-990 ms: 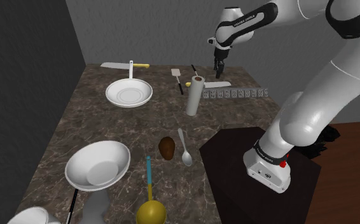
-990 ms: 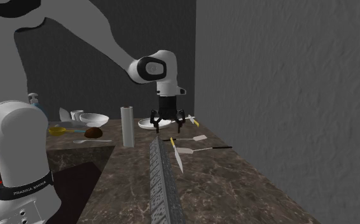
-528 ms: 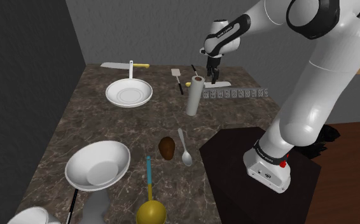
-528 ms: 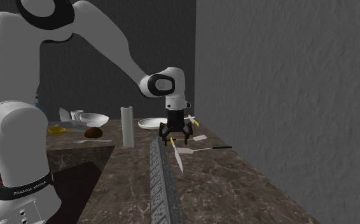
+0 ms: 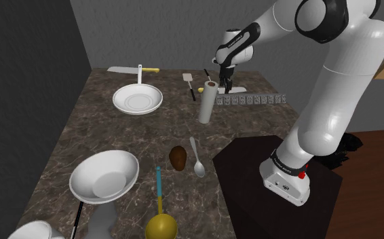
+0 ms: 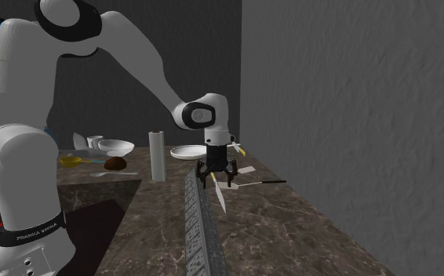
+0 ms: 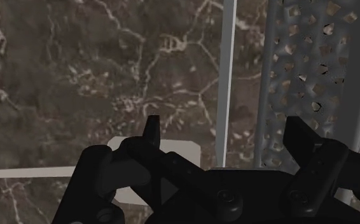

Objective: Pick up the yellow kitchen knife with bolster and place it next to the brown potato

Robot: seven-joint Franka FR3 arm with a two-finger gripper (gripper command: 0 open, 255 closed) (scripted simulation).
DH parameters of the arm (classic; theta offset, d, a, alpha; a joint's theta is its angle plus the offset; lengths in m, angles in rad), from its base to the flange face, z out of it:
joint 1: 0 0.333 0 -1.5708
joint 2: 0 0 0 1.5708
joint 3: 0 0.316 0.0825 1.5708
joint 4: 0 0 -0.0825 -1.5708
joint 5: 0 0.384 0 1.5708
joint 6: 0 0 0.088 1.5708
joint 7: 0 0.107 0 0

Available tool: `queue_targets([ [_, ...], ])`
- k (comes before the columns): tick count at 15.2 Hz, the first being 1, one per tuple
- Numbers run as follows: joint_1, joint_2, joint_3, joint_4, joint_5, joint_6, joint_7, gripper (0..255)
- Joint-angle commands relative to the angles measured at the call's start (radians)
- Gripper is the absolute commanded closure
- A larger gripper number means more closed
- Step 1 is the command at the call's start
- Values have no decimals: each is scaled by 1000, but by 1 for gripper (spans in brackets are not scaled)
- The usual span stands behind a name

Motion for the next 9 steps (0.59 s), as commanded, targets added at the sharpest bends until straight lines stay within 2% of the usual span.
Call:
queue_targets([
  [1,-1,2,0,-1,1,2,-1,0],
  [5,-1,1,0,-1,1,2,-1,0],
  [6,-1,1,0,-1,1,2,-1,255],
  [9,-1,1,0,-1,1,2,-1,255],
])
